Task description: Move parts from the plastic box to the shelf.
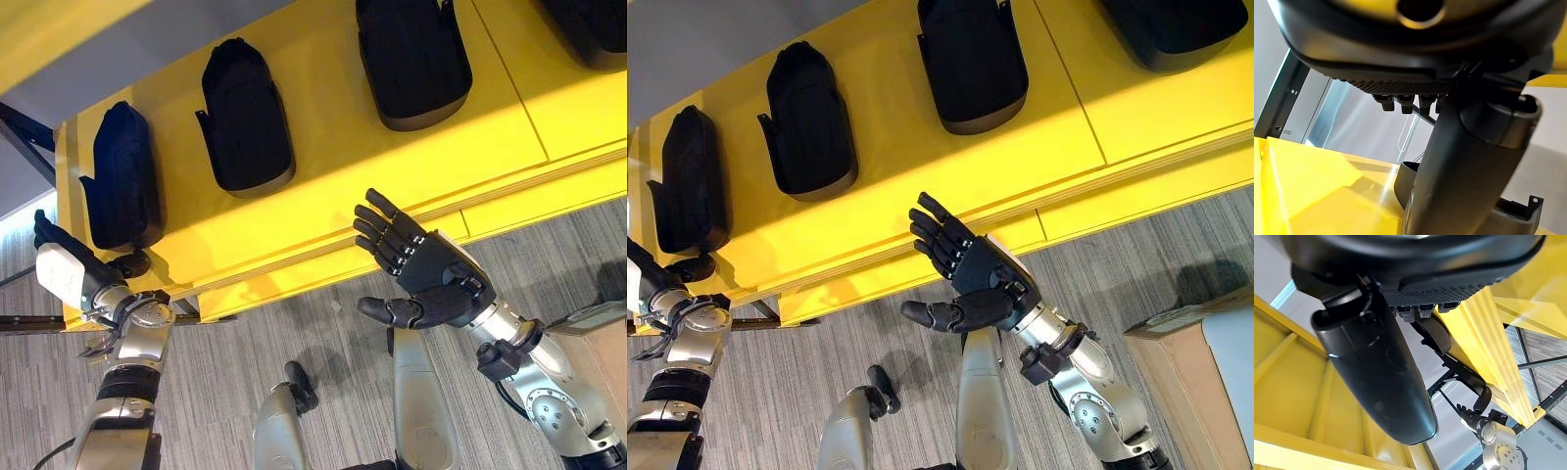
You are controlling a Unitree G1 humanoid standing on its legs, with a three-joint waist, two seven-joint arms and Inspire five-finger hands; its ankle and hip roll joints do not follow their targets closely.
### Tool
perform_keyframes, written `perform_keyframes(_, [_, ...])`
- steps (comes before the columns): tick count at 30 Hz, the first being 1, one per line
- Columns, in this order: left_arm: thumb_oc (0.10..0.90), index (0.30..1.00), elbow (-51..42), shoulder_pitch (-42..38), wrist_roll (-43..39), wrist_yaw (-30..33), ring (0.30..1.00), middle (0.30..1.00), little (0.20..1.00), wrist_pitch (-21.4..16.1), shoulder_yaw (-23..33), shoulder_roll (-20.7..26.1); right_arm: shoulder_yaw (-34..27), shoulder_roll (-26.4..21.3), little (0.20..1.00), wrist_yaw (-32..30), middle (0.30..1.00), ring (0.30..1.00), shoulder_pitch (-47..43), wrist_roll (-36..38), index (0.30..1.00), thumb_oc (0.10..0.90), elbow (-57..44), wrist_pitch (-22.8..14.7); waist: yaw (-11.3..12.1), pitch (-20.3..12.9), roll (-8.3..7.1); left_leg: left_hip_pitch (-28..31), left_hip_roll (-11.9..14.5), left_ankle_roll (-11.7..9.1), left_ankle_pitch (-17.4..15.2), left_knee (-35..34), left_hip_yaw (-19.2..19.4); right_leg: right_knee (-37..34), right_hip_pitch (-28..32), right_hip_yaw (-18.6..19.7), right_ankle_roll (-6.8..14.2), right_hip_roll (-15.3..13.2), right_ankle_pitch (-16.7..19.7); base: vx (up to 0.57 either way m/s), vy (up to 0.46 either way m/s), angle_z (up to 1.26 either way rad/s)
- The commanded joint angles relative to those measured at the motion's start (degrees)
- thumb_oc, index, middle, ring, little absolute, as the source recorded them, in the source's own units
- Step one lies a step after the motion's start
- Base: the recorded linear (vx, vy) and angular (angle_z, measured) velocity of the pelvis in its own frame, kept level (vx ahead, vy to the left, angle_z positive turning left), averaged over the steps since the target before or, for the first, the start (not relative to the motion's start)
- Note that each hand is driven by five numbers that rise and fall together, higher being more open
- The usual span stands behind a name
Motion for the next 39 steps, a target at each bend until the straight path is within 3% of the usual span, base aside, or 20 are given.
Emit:
perform_keyframes(1, [0.9,1.0,-0.1,-2.0,2.2,4.3,1.0,1.0,1.0,-2.0,5.8,13.1,0.1,3.2,1.0,2.3,1.0,1.0,-3.6,2.1,1.0,0.9,-6.9,-3.0,-1.7,-3.6,-3.22,-2.3,-3.3,6.4,-3.0,7.7,2.6,-0.7,5.6,-2.0,-4.3,2.2,-5.2,0.0,0.0,0.0])
perform_keyframes(20, [0.9,1.0,0.3,-4.2,1.9,3.9,1.0,1.0,1.0,-1.8,4.6,13.6,0.5,3.5,1.0,2.1,1.0,1.0,-3.3,2.0,1.0,0.9,-7.2,-3.4,-1.7,-3.5,-3.73,-2.7,-3.1,6.7,-3.5,8.1,2.7,-0.2,5.6,-2.2,-4.3,2.3,-5.3,0.0,-0.003,0.0])
perform_keyframes(32, [0.9,1.0,-6.3,3.9,2.8,1.9,1.0,1.0,1.0,-4.0,3.7,7.9,2.3,5.8,1.0,0.3,1.0,1.0,-3.4,2.0,1.0,0.9,-6.8,-7.9,1.1,-1.4,-5.59,-5.2,-2.9,7.4,-4.7,10.0,0.8,0.1,5.0,-3.8,-4.1,3.1,-4.9,-0.03,-0.071,0.04])
perform_keyframes(39, [0.9,1.0,-13.8,7.3,5.5,0.1,1.0,1.0,1.0,-1.9,2.9,5.6,3.2,7.7,1.0,-0.3,1.0,1.0,-3.2,1.9,1.0,0.9,-6.4,-10.6,3.0,-0.4,-6.76,-6.4,-3.0,7.8,-5.2,10.5,-0.3,-0.4,5.2,-5.2,-3.9,3.5,-4.3,-0.04,-0.086,0.07])
